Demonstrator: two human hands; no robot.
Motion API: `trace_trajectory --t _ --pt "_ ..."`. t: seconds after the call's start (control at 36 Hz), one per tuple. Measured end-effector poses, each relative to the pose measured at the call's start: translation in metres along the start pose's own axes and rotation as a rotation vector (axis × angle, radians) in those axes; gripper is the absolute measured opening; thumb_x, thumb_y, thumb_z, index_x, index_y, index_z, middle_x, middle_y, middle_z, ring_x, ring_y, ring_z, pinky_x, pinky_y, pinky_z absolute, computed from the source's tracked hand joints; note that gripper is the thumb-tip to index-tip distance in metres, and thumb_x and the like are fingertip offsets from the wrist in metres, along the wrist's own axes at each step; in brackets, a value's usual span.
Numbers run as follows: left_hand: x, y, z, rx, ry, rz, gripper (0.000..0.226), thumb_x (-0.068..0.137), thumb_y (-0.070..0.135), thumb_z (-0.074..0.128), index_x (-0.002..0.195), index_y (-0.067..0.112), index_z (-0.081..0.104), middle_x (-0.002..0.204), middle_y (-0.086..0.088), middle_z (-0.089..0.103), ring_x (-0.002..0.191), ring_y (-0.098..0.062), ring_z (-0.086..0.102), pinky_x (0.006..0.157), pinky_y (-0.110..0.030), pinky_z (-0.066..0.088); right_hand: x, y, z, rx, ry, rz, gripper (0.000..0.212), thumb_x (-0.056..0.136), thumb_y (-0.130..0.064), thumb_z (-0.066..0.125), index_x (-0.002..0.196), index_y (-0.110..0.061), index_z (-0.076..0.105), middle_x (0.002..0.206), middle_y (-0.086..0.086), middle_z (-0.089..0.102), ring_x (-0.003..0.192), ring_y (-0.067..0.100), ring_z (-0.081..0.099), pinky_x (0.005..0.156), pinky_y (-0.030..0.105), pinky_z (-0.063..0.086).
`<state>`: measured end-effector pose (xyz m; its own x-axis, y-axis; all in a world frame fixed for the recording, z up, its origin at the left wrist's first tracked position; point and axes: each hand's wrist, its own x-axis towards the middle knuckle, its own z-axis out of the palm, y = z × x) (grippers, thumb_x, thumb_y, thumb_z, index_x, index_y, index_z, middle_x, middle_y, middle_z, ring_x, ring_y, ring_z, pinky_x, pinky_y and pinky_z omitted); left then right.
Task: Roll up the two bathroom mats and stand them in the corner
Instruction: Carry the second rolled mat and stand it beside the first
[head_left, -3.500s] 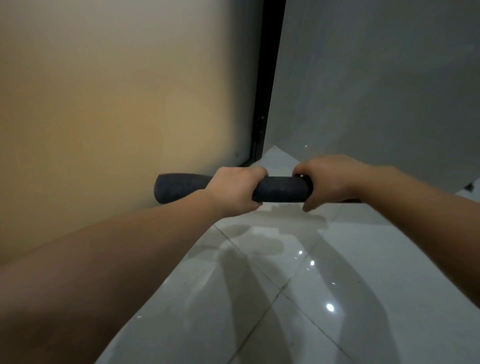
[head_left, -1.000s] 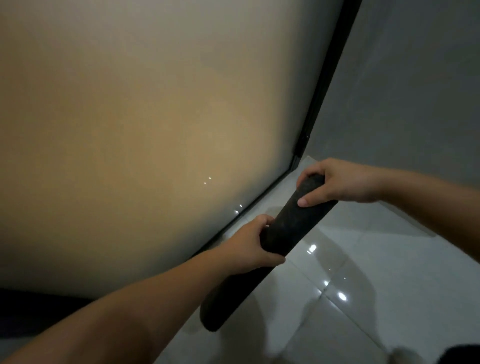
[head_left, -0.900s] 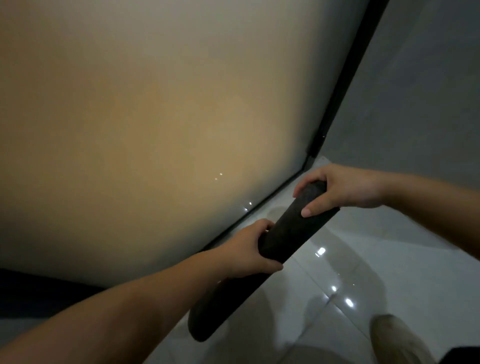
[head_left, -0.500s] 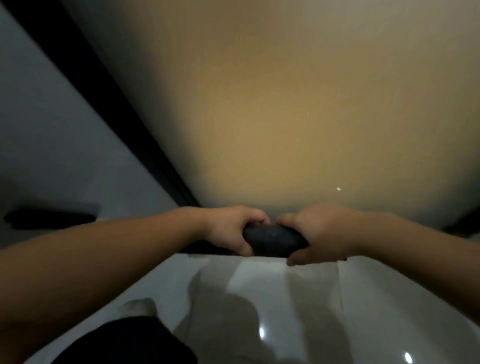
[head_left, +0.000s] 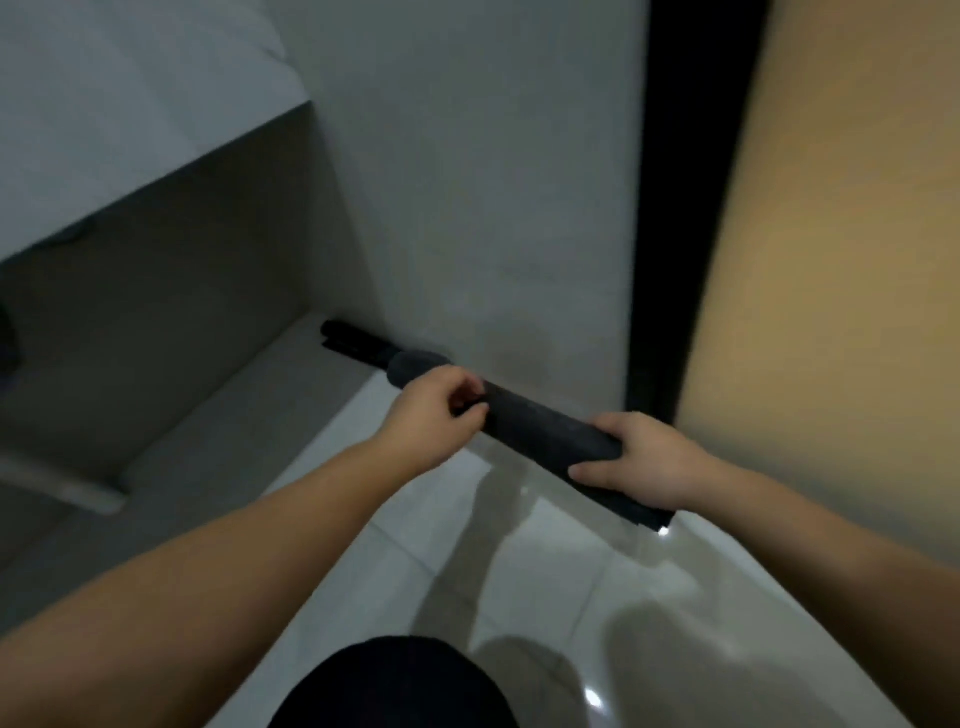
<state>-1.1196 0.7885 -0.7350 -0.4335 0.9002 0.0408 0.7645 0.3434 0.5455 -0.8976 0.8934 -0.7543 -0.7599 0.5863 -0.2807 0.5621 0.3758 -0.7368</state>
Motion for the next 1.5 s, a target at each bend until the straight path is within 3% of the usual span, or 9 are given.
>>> trace_trajectory --t 0.08,0.17,0.5,0.72,0.83,1.0,1.14,1.28,1.5 --pt "0.003 -0.051 -0.009 -0.166 0.005 -0.371 0.02 0.088 0.037 0.06 0.083 0.018 0.06 0.079 -0.001 0.063 0.078 -0.022 0.062 0.065 -0.029 0.046 0.038 -0.029 0.035 0.13 -0.004 0.013 0.024 0.078 -0.039 0.072 0.098 -0.031 0.062 0.086 -0.008 0.07 0.079 0.01 0.067 0.076 0.031 0.054" --pt "0.01 -0.093 -0.006 -0.392 -0.119 -0.568 0.044 0.088 0.056 0.051 0.097 0.014 0.059 0.097 -0.005 0.065 0.091 -0.025 0.064 0.086 -0.041 0.053 0.071 -0.054 0.063 0.253 0.013 0.013 0.022 0.079 -0.032 0.074 0.098 -0.027 0.064 0.085 -0.006 0.071 0.079 0.011 0.067 0.075 0.03 0.053" --pt "0.044 -0.178 -0.014 -1.316 -0.045 -0.63 0.038 0.094 0.025 0.056 0.125 0.001 0.056 0.117 -0.014 0.067 0.105 -0.024 0.066 0.084 -0.03 0.055 0.164 -0.114 0.143 0.491 -0.045 0.086 0.022 0.082 -0.029 0.072 0.101 -0.019 0.067 0.084 0.002 0.073 0.073 0.016 0.07 0.061 0.027 0.05" --pt "0.071 -0.239 -0.009 -1.315 0.109 -0.587 0.028 0.087 0.0 0.062 0.114 -0.002 0.058 0.108 -0.019 0.069 0.096 -0.03 0.069 0.077 -0.034 0.059 0.233 -0.137 0.181 0.321 -0.031 0.088 0.02 0.085 -0.03 0.068 0.102 -0.02 0.065 0.09 -0.001 0.07 0.082 0.015 0.066 0.071 0.025 0.052" --pt "0.097 -0.277 -0.019 -1.216 0.192 -0.615 0.032 0.086 0.001 0.065 0.116 -0.003 0.058 0.111 -0.021 0.068 0.1 -0.035 0.067 0.087 -0.045 0.055 0.265 -0.153 0.192 0.027 0.007 0.044 0.045 0.088 -0.039 0.061 0.129 -0.029 0.048 0.109 -0.006 0.06 0.095 0.017 0.063 0.079 0.028 0.051" --pt "0.138 -0.314 -0.009 -1.217 0.357 -0.732 0.038 0.08 0.003 0.073 0.114 -0.003 0.06 0.108 -0.016 0.07 0.095 -0.029 0.069 0.083 -0.038 0.056 0.307 -0.147 0.2 -0.219 -0.038 -0.127 0.046 0.088 -0.021 0.056 0.133 -0.027 0.048 0.112 0.006 0.055 0.095 0.024 0.058 0.083 0.036 0.051" --pt "0.16 -0.322 0.021 -1.25 0.462 -0.893 0.017 0.078 0.012 0.076 0.092 0.006 0.066 0.085 -0.008 0.071 0.076 -0.02 0.069 0.074 -0.029 0.056 0.35 -0.125 0.203 -0.244 -0.03 -0.237 0.039 0.09 -0.014 0.054 0.128 -0.023 0.056 0.104 0.002 0.055 0.093 0.018 0.056 0.076 0.022 0.042" --pt "0.184 -0.337 0.043 -1.301 0.482 -1.005 0.029 0.083 0.006 0.069 0.11 0.004 0.061 0.097 -0.013 0.069 0.084 -0.029 0.068 0.082 -0.044 0.057 0.402 -0.102 0.22 -0.269 -0.084 -0.257 0.034 0.092 -0.011 0.05 0.125 -0.015 0.059 0.108 0.011 0.06 0.098 0.024 0.058 0.083 0.03 0.047" --pt "0.224 -0.377 0.066 -1.242 0.516 -0.877 0.034 0.084 -0.004 0.064 0.116 0.0 0.057 0.112 -0.019 0.067 0.09 -0.029 0.067 0.074 -0.036 0.058 0.466 -0.073 0.25 -0.268 0.003 -0.317 0.025 0.092 -0.009 0.052 0.116 -0.009 0.059 0.109 0.015 0.052 0.096 0.028 0.054 0.08 0.03 0.039"
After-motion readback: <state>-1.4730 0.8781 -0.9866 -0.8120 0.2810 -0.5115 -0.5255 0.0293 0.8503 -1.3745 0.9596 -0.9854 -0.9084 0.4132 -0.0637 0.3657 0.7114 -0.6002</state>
